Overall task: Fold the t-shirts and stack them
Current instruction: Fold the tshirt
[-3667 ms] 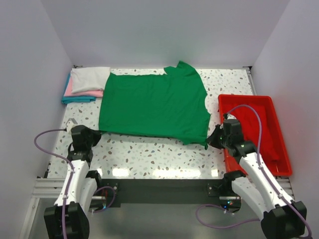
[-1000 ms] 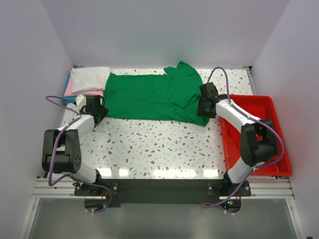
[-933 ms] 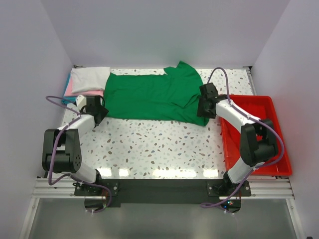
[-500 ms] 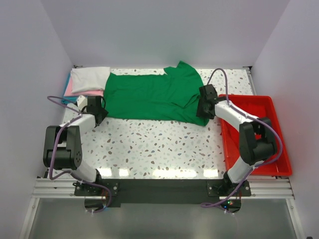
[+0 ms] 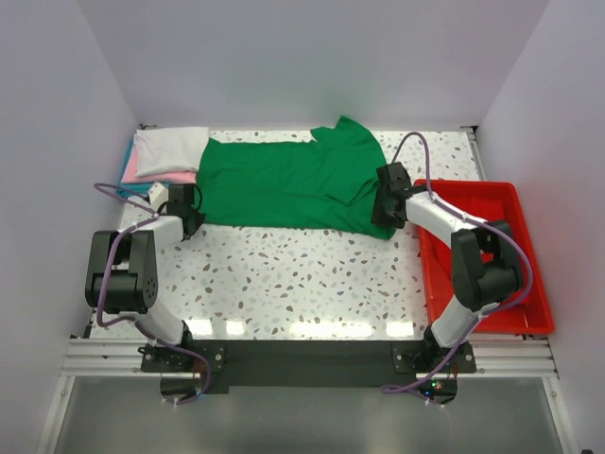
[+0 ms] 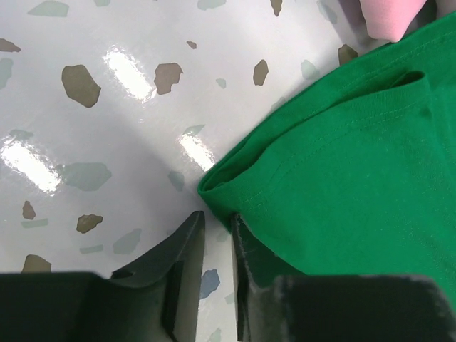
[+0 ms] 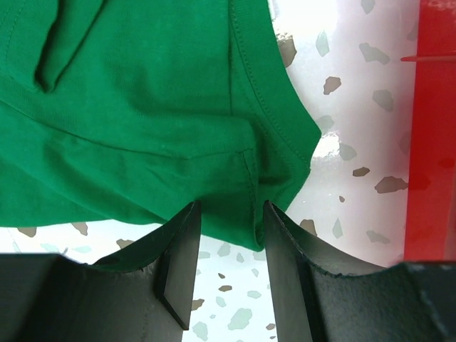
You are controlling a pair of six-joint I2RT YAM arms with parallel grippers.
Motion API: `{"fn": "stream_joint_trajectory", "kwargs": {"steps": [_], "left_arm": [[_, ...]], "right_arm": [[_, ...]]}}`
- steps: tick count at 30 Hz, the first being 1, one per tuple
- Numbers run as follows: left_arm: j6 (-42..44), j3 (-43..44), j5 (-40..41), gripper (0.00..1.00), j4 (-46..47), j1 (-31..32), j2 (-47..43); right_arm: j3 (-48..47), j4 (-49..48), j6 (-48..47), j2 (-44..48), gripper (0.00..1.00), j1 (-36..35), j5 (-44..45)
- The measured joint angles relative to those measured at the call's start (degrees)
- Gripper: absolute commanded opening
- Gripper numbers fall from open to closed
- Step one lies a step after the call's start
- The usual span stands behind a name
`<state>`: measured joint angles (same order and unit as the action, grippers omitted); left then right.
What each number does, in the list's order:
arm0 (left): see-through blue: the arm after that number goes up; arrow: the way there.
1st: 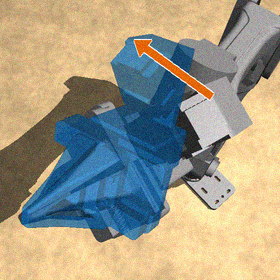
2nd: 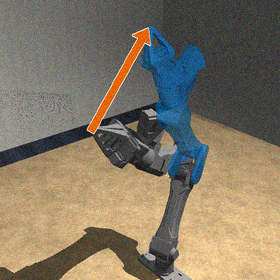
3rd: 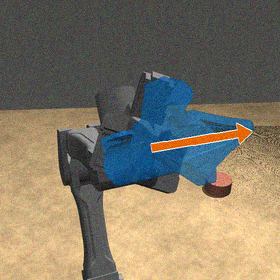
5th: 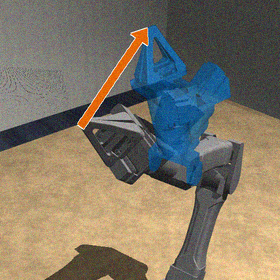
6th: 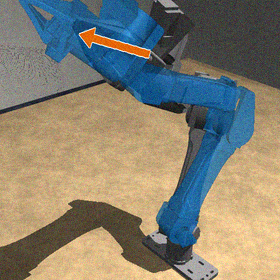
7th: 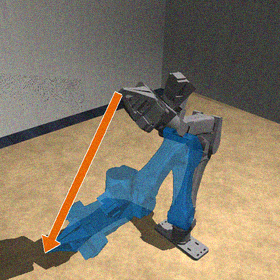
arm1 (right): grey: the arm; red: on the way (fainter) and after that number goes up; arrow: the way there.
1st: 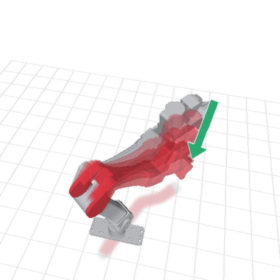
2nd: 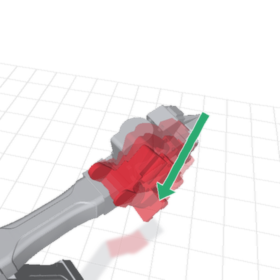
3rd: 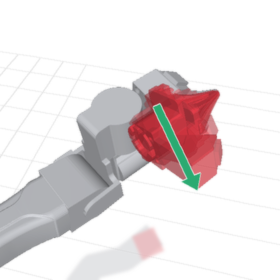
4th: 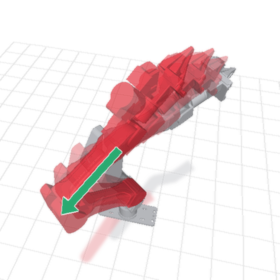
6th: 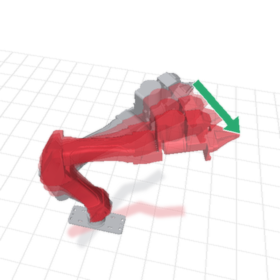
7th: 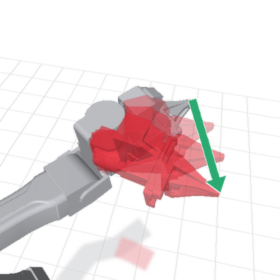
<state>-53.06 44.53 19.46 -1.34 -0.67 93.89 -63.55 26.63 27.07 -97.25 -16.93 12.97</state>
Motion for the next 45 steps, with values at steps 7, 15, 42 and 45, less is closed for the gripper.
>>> {"fn": "stream_joint_trajectory", "kwargs": {"steps": [7,15,42,45], "left_arm": [[0.0,0.0,-0.2,0.03,0.2,0.0,0.1],[-0.4,-0.2,-0.2,0.0,0.1,0.0,-0.6],[-0.3,-5.4,-4.4,0.59,4.5,-1.8,-8.2],[-0.8,-5.2,-4.5,0.58,4.9,-1.6,-6.2]], "right_arm": [[1.1,-1.1,0.5,-0.1,0.23,0.0,-1.0],[1.2,-1.0,1.0,-0.3,0.0,0.3,-2.1],[-1.4,4.1,-3.6,3.7,0.0,5.4,-2.0],[-1.4,4.1,-3.7,3.7,0.0,5.4,-2.1]]}}
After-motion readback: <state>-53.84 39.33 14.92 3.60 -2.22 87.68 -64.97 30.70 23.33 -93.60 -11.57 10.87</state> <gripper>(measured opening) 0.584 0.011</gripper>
